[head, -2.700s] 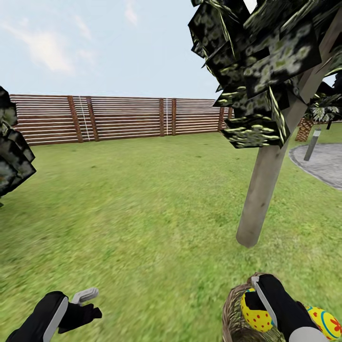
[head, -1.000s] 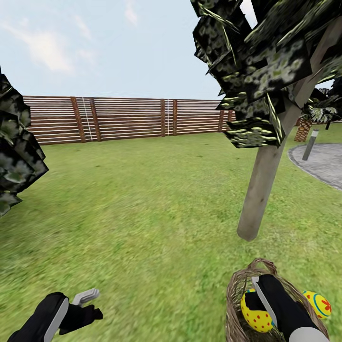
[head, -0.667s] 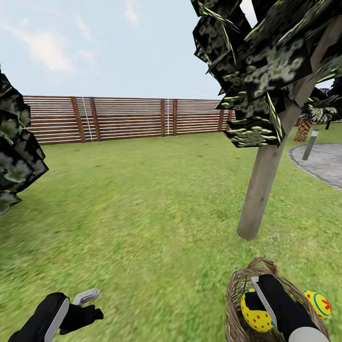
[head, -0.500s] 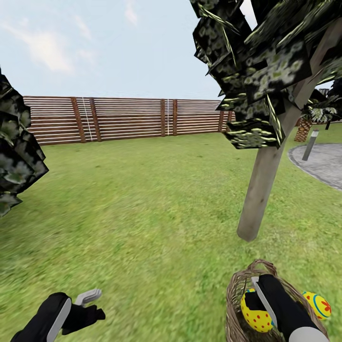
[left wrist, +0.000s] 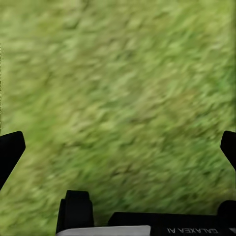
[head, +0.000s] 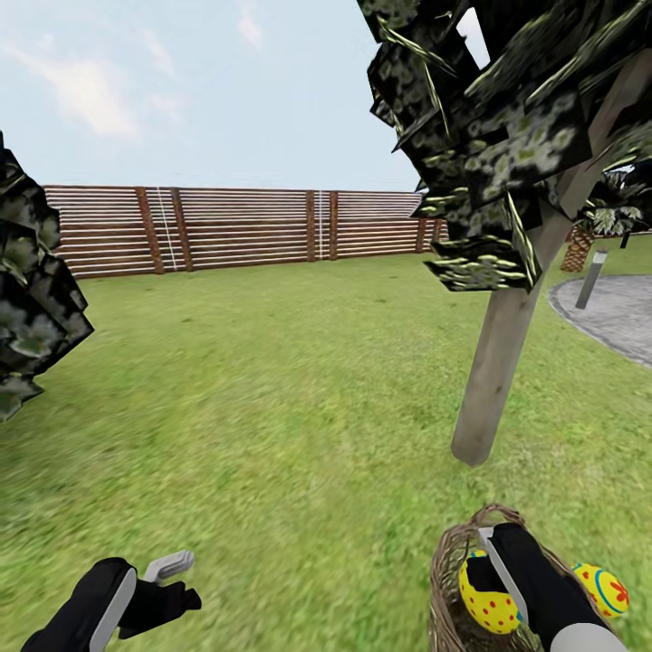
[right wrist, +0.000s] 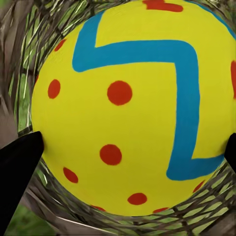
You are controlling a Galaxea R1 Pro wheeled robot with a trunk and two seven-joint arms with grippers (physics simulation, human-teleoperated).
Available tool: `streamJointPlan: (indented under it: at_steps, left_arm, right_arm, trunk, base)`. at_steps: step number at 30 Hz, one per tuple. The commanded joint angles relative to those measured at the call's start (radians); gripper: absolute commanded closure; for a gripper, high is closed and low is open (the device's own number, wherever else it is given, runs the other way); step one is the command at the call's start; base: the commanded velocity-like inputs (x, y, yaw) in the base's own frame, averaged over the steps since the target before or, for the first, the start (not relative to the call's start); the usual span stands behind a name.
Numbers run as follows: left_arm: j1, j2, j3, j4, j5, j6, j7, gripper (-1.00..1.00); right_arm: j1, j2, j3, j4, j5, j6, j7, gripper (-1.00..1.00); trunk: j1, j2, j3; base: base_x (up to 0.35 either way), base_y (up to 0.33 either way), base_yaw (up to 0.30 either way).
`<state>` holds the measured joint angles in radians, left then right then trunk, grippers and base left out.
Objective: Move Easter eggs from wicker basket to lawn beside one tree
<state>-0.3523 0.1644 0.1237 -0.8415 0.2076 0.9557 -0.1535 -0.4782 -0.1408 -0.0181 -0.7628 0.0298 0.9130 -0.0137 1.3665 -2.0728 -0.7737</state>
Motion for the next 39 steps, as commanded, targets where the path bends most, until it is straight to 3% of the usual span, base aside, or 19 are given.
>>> streamJointPlan:
  at_steps: [1, 39]
  left_arm:
    - [0.0, 0.0, 0.002, -0.001, -0.002, 0.005, -0.005, -1.0]
    - [0.0, -0.003, 0.001, -0.001, -0.002, 0.005, -0.005, -1.0]
  right_arm:
    - [0.0, 0.001, -0.001, -0.001, 0.002, 0.004, 0.0, 1.0]
    - [0.0, 0.001, 0.0, -0.001, 0.002, 0.004, 0.0, 1.0]
  trunk:
    - [-0.004, 0.007, 0.002]
    - [-0.15, 0.273, 0.121]
  base:
    - [0.0, 0.0, 0.0]
    - [0.0, 0.0, 0.0]
